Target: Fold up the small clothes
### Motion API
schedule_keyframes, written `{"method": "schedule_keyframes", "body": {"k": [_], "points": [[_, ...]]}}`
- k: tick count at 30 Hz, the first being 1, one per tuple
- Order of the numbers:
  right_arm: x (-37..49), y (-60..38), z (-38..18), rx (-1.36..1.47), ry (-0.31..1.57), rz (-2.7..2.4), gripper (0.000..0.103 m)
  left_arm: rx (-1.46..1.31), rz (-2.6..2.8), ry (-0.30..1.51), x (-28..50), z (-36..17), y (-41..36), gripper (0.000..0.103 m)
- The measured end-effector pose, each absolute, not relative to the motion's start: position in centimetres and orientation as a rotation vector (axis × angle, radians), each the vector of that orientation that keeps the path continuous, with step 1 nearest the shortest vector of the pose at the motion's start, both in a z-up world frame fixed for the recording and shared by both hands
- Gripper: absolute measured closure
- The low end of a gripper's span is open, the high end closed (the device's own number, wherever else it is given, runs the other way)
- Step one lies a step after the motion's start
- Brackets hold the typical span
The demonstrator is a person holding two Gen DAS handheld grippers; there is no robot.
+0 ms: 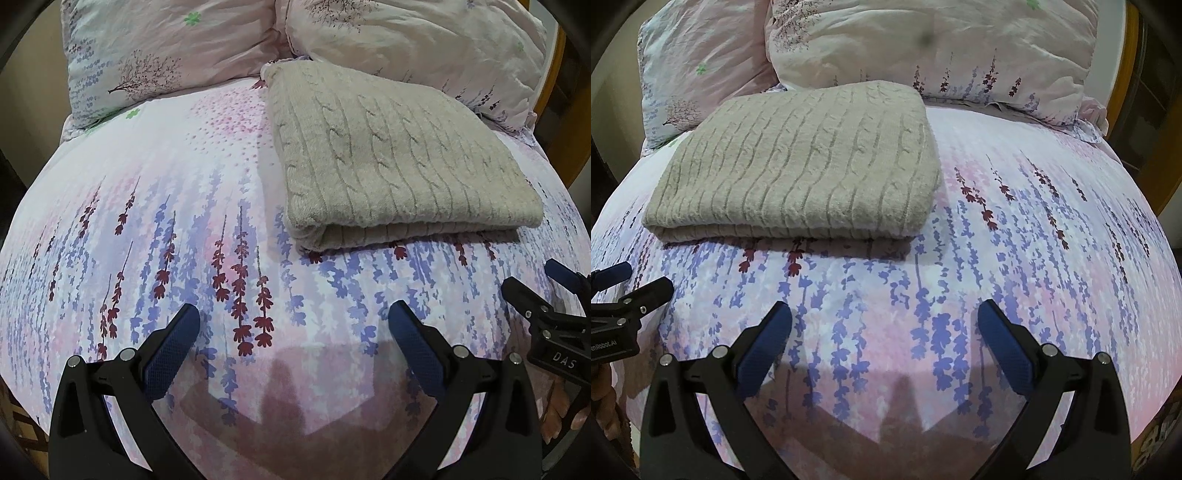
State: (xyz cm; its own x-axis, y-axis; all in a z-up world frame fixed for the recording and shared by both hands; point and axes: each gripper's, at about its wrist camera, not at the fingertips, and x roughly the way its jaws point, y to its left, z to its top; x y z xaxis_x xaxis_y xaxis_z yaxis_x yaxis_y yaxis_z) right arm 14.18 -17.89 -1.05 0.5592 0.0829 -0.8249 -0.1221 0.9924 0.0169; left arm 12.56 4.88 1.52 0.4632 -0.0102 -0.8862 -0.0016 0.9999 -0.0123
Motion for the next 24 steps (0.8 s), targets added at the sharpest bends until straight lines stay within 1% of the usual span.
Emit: {"method": "schedule_keyframes", "body": {"k": [24], "points": [[14.41,-17.76,-1.15,-0.060,0.978,0.130,0.002,0.016,-0.003,1.119,12.58,1.41,4.86,0.001]]}}
